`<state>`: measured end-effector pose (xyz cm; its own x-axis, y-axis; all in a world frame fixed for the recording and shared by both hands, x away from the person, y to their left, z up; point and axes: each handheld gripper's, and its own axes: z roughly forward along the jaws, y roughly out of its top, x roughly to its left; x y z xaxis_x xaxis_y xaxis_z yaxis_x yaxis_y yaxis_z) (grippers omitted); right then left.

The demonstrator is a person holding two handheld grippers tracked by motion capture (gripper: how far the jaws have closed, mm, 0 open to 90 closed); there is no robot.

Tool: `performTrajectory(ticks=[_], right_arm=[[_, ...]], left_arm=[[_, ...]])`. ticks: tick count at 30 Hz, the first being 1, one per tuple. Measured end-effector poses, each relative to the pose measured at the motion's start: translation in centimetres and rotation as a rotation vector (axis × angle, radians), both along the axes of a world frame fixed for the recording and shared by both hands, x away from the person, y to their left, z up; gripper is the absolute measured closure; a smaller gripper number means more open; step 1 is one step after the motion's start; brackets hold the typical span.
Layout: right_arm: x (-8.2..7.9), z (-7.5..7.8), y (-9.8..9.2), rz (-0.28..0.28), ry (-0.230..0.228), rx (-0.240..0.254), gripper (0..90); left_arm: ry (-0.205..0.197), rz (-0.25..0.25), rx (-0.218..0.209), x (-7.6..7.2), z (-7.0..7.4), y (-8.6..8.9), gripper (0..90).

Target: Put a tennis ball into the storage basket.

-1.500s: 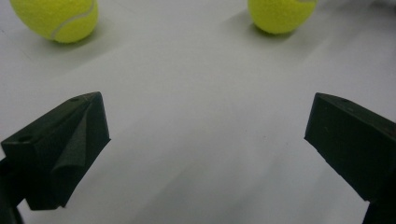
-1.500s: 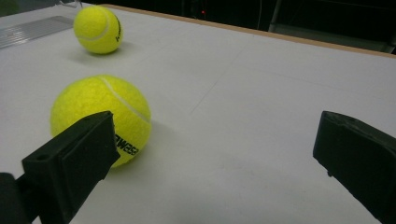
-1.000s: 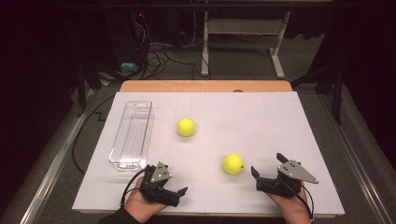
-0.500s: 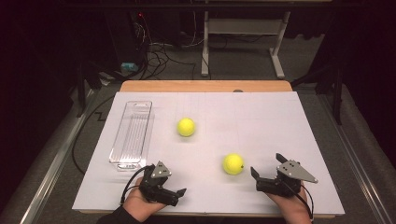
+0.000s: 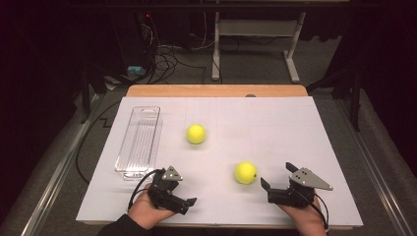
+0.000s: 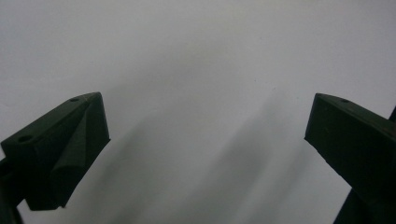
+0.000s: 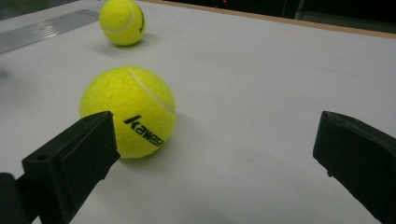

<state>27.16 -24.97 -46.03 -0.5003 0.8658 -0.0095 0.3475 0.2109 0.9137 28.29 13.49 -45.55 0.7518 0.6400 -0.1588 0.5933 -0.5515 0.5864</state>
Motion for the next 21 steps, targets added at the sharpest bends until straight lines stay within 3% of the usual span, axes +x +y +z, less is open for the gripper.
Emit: performTrajectory(ticks=[4, 6, 8, 10, 14, 18, 20, 21], right_arm=[[-0.1, 0.1, 0.3, 0.026, 0.003, 0.007, 0.0], [-0.1, 0.3, 0.4, 0.039, 0.002, 0.019, 0.0], [-0.1, 0.3, 0.4, 0.041, 0.001, 0.019, 0.0], [0.0, 0.4, 0.6, 0.046, 0.007, 0.020, 0.0], [0.0, 0.5, 0.8, 0.057, 0.008, 0.022, 0.0], [0.1, 0.5, 1.2, 0.071, 0.015, 0.026, 0.0], [0.2, 0.5, 1.4, 0.079, 0.020, 0.030, 0.0], [0.2, 0.5, 1.4, 0.079, 0.020, 0.030, 0.0]], left_arm=[[0.020, -0.018, 0.012, 0.3, 0.4, -0.4, 0.6], [0.037, -0.037, 0.046, 0.7, 0.8, -0.8, 0.5], [0.049, -0.044, 0.054, 0.9, 0.9, -1.0, 0.6], [0.066, -0.069, 0.108, 1.2, 1.2, -1.7, 0.5], [0.093, -0.096, 0.138, 1.5, 1.4, -2.2, 0.6], [0.097, -0.123, 0.214, 1.7, 1.8, -2.9, 0.7], [0.110, -0.130, 0.215, 1.8, 1.8, -3.0, 0.7], [0.139, -0.135, 0.196, 2.0, 1.9, -3.0, 0.7]])
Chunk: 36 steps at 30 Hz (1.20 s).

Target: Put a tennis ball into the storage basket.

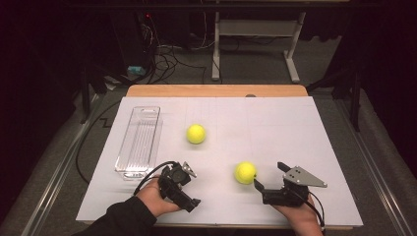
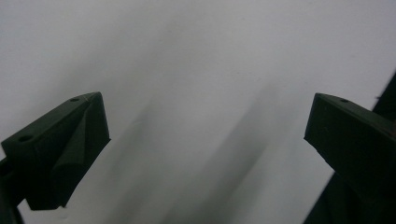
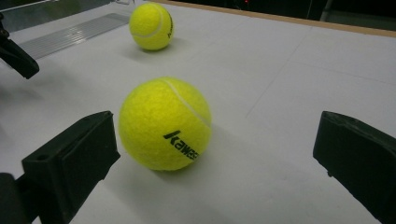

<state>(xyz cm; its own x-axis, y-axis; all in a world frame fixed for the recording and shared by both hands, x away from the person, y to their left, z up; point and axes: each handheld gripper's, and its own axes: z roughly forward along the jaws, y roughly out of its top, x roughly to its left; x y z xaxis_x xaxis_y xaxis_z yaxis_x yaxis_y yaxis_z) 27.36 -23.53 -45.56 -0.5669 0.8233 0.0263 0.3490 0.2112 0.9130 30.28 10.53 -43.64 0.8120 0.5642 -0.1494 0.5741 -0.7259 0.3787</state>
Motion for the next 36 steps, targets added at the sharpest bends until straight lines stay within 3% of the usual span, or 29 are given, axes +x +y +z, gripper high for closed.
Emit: performTrajectory(ticks=[1, 3, 9, 15, 18, 26, 30, 36], right_arm=[[0.0, 0.0, 0.1, 0.006, -0.001, -0.003, 0.0], [0.1, 0.1, 0.5, 0.019, -0.001, -0.002, 0.0], [0.6, 0.2, 1.3, 0.047, 0.021, 0.005, 0.0], [1.6, 0.2, 2.5, 0.060, 0.034, -0.008, 3.5], [2.0, 0.0, 2.9, 0.076, 0.054, -0.020, 4.5], [3.4, -1.5, 4.5, 0.121, 0.166, -0.120, 16.9], [3.5, -1.5, 4.7, 0.129, 0.182, -0.143, 25.9], [3.4, -1.4, 4.7, 0.130, 0.185, -0.147, 27.2]], left_arm=[[0.006, 0.003, -0.002, 0.1, 0.1, 0.0, 0.7], [-0.027, 0.002, 0.024, 0.2, 0.3, 0.0, 0.8], [-0.019, -0.005, 0.046, 0.5, 1.0, -0.2, 0.8], [-0.021, -0.002, 0.080, 0.7, 0.6, -0.7, 0.8], [-0.018, -0.004, 0.074, 0.6, 0.7, -0.9, 0.8], [-0.020, 0.007, 0.079, 0.3, 1.2, -0.9, 0.7], [-0.019, 0.000, 0.082, 0.3, 1.5, -1.1, 0.8], [-0.013, 0.000, 0.073, 0.3, 1.8, -1.1, 0.8]])
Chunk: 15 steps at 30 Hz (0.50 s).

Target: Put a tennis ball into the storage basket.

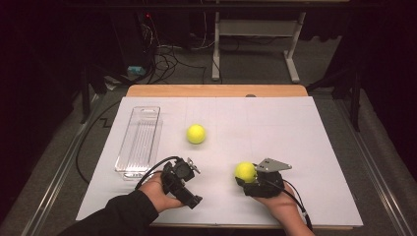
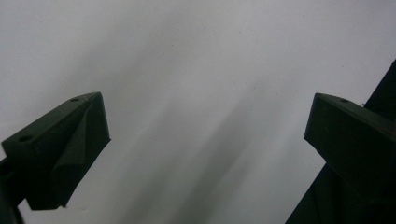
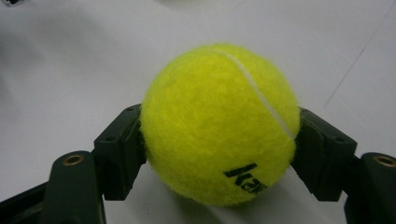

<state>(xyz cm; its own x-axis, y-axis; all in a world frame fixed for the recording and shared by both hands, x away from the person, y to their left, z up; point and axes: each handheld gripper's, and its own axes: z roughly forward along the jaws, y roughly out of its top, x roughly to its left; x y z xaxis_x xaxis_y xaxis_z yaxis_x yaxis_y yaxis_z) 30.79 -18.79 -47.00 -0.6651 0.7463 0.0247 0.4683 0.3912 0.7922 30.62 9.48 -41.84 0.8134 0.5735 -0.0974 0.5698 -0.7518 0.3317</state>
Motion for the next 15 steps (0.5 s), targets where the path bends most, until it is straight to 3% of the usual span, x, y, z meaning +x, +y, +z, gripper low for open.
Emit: performTrajectory(ticks=[8, 9, 15], right_arm=[[-0.4, 0.6, -0.2, 0.016, -0.048, 0.036, 27.6], [-0.6, 0.8, -0.1, 0.021, -0.072, 0.043, 27.6], [-0.9, 1.0, 0.6, 0.045, -0.087, 0.058, 27.7]], left_arm=[[-0.004, -0.007, 0.000, 0.0, 1.0, -0.1, 0.8], [-0.009, -0.010, 0.001, 0.0, 1.5, -0.2, 0.7], [-0.016, -0.013, 0.013, 0.2, 2.4, -0.3, 0.8]])
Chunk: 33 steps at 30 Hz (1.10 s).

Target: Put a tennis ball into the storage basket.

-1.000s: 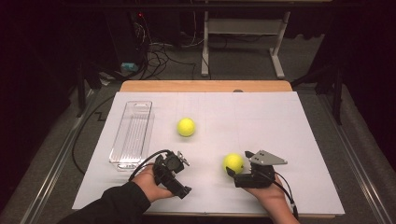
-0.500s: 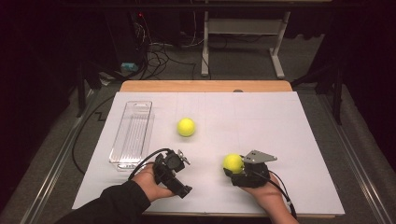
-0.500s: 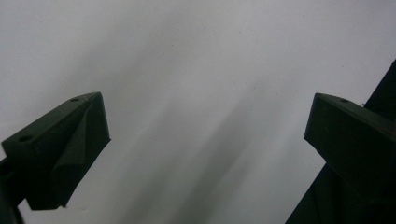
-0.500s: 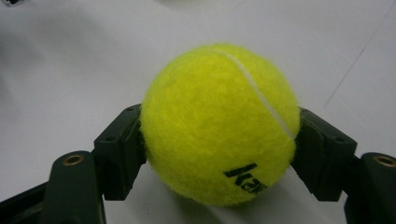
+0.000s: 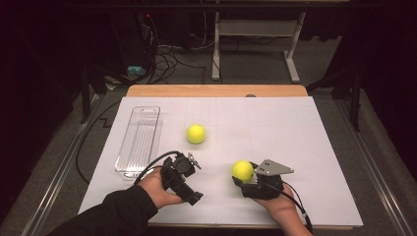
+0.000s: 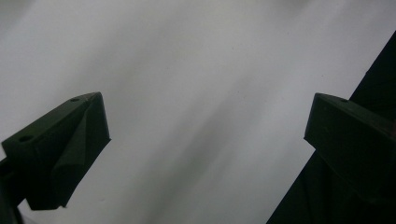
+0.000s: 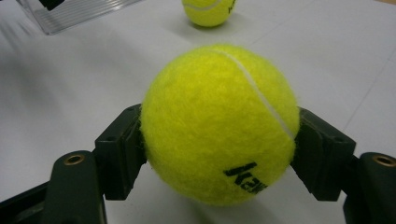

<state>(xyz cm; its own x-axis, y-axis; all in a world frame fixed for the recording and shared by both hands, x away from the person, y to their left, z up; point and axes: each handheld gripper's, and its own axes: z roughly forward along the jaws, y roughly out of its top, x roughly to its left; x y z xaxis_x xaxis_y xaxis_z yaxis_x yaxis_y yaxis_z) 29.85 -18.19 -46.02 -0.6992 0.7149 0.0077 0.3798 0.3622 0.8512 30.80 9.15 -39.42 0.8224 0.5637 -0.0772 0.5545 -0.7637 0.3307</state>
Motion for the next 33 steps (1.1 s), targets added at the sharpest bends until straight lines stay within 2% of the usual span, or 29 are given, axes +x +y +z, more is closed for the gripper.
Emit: performTrajectory(ticks=[5, 6, 9, 17, 18, 27, 33], right_arm=[[-0.2, 0.1, 1.1, 0.026, -0.019, 0.007, 27.7], [-0.1, 0.2, 1.6, 0.039, -0.025, 0.012, 27.7], [-0.2, 0.2, 2.3, 0.054, -0.032, 0.013, 27.8], [-0.4, 0.1, 4.5, 0.105, -0.047, 0.014, 27.8], [-0.4, 0.0, 5.0, 0.116, -0.045, 0.027, 27.8], [-0.9, -0.4, 6.5, 0.157, -0.045, 0.041, 27.8], [-1.4, -0.5, 7.0, 0.175, -0.050, 0.050, 27.8]], left_arm=[[-0.015, -0.002, 0.010, 0.1, 1.1, 0.0, 0.8], [-0.002, 0.007, 0.002, 0.2, 1.4, 0.1, 0.8], [0.005, 0.015, 0.007, 0.4, 1.8, 0.3, 0.8], [-0.002, 0.030, 0.012, 1.0, 2.8, 0.5, 0.8], [-0.004, 0.032, 0.015, 1.1, 3.1, 0.4, 0.8], [-0.003, 0.033, 0.022, 1.6, 3.6, -0.2, 0.7], [0.002, 0.020, 0.029, 1.9, 3.7, -1.4, 0.7]])
